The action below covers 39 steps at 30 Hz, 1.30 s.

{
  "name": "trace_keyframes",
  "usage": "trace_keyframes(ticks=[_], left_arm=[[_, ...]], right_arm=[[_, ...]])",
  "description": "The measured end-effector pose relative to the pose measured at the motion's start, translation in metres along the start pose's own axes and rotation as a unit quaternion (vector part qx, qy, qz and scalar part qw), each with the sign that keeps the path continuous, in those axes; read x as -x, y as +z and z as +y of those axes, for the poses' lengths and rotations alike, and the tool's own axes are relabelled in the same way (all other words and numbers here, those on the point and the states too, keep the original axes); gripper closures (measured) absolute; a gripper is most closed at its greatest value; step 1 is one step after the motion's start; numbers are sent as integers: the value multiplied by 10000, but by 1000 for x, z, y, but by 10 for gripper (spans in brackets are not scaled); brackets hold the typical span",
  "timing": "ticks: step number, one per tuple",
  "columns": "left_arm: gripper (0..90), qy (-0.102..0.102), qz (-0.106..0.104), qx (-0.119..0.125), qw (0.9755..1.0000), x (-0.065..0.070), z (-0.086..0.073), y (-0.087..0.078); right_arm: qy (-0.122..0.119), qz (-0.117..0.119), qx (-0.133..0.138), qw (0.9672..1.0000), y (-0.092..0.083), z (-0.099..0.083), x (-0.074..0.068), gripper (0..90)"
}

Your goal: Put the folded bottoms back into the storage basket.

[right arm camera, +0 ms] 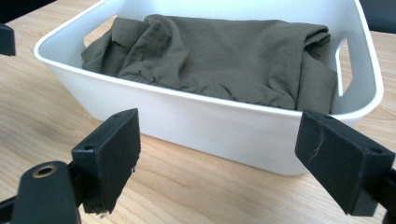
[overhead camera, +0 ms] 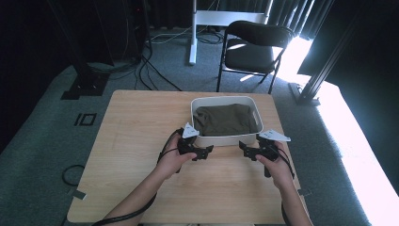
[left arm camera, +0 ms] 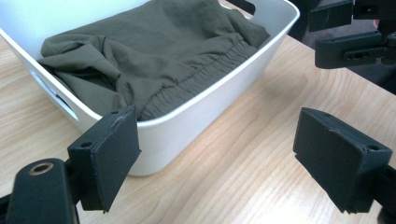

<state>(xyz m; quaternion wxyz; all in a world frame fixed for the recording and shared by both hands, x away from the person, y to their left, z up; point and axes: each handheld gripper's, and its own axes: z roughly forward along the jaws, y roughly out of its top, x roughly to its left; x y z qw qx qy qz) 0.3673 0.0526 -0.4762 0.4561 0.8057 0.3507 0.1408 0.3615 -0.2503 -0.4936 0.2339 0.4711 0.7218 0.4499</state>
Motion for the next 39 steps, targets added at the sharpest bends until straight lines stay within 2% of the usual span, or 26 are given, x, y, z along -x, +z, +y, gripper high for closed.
trace_keyframes(ticks=[11,16,25,31,33,36,39], left_arm=[[160,126,-108,-91,9998,8,-19,-6],[160,68,-46,-206,9998,4,-34,-3],[160,-78,45,-329,9994,-3,-58,-3],[161,-79,152,-447,9989,-8,-72,-5],[161,22,203,-494,9986,-9,-75,-6],[161,32,316,-477,9984,-11,-78,-8],[160,-18,338,-501,9982,-13,-82,-10]], right_arm=[[-38,-100,-59,9999,-6,-18,2,142],[-119,-177,-170,9996,-7,-29,4,145],[-129,-356,-374,9986,-10,-49,6,145],[-72,-489,-482,9976,-14,-62,10,145],[1,-541,-523,9972,-15,-66,12,145],[114,-591,-493,9970,-17,-73,13,145],[60,-637,-496,9967,-21,-77,13,145]])
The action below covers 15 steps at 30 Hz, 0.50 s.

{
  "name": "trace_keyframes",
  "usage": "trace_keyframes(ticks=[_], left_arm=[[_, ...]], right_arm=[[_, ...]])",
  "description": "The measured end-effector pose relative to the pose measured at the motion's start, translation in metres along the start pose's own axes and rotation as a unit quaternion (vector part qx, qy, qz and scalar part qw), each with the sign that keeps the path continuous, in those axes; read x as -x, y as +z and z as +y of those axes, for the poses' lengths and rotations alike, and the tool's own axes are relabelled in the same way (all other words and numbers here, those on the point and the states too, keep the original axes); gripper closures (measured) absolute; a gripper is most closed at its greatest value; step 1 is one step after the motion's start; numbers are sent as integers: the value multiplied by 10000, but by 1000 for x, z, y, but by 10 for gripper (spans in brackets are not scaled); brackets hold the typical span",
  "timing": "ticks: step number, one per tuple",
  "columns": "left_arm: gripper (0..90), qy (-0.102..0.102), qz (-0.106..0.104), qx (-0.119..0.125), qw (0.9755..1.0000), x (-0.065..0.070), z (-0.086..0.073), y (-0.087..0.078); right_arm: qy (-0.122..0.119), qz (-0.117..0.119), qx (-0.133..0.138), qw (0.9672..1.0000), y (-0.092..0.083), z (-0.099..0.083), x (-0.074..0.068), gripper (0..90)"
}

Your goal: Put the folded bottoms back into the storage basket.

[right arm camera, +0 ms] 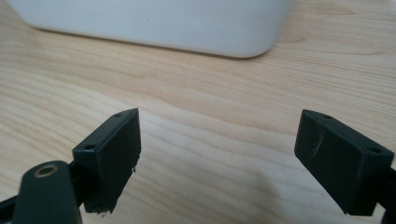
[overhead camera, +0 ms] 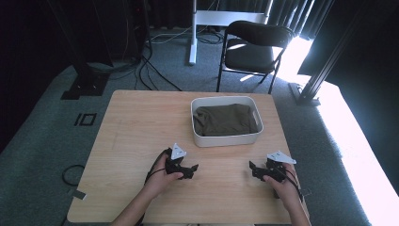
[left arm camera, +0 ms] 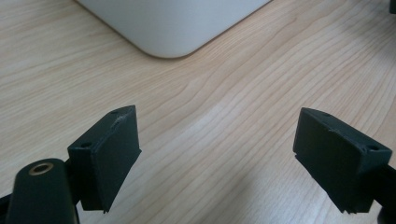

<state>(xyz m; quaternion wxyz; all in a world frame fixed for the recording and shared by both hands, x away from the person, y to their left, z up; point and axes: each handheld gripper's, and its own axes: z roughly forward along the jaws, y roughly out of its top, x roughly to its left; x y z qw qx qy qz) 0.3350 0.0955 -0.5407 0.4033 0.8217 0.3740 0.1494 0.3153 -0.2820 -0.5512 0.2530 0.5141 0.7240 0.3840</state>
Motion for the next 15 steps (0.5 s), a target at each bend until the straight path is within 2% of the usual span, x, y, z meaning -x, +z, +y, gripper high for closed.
trace_keyframes(ticks=[4,9,11,12,13,15], left_arm=[[160,-15,68,-78,9999,-3,-6,-3],[161,37,118,-256,9996,-5,-14,-4],[161,111,209,-337,9992,-5,-17,-3],[161,158,250,-400,9988,-5,-18,-2],[161,193,254,-472,9984,-5,-20,-2],[159,224,277,-435,9984,-4,-21,-1]], right_arm=[[-36,-36,-90,9999,-2,-6,2,145],[-56,-205,-276,9994,-5,-17,8,146],[-163,-308,-281,9990,-7,-18,7,147],[-215,-388,-375,9983,-7,-19,6,147],[-265,-404,-473,9977,-6,-20,6,147],[-249,-379,-500,9977,-6,-20,6,148]])
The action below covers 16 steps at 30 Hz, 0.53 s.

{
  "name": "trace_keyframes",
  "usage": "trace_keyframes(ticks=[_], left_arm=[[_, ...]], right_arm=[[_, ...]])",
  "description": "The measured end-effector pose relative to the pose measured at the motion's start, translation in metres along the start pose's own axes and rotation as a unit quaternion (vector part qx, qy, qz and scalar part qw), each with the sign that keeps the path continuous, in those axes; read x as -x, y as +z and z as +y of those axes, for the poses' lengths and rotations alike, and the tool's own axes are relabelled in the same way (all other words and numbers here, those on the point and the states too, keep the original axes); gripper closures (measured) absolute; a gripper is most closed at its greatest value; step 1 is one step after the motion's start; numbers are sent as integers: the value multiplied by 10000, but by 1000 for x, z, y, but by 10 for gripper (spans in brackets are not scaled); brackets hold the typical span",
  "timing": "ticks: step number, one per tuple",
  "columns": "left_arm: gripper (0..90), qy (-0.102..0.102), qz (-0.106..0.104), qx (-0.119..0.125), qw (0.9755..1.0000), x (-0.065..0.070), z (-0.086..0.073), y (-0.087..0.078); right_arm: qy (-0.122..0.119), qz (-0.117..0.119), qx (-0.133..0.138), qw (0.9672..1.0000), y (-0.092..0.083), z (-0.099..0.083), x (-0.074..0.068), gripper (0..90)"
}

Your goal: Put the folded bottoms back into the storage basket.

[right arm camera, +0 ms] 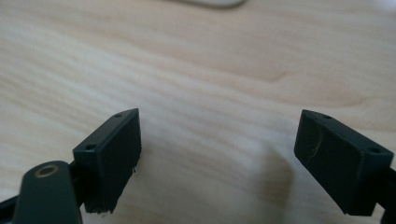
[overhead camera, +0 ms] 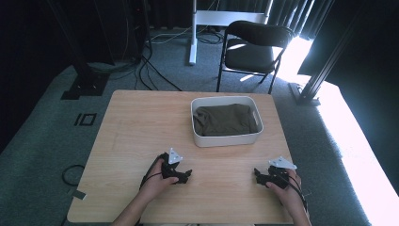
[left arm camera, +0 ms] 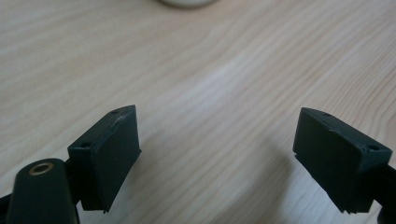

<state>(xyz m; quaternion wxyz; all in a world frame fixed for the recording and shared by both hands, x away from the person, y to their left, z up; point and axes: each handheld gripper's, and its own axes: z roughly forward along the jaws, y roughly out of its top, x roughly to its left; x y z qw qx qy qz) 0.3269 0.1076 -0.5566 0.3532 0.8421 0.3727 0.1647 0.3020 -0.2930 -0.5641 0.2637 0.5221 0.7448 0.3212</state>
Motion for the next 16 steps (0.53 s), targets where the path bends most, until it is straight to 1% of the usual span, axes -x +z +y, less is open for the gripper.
trace_keyframes(ticks=[4,6,8,16], left_arm=[[158,11,92,-28,10000,2,0,0],[157,-18,130,-29,9999,3,0,0],[157,-64,163,-18,9998,4,0,0],[143,-106,192,-26,9998,4,0,1]], right_arm=[[68,70,-33,9999,0,0,1,148],[266,233,-113,9993,1,-1,2,142],[254,234,-114,9993,1,-1,2,139],[263,233,-119,9993,2,0,2,129]])
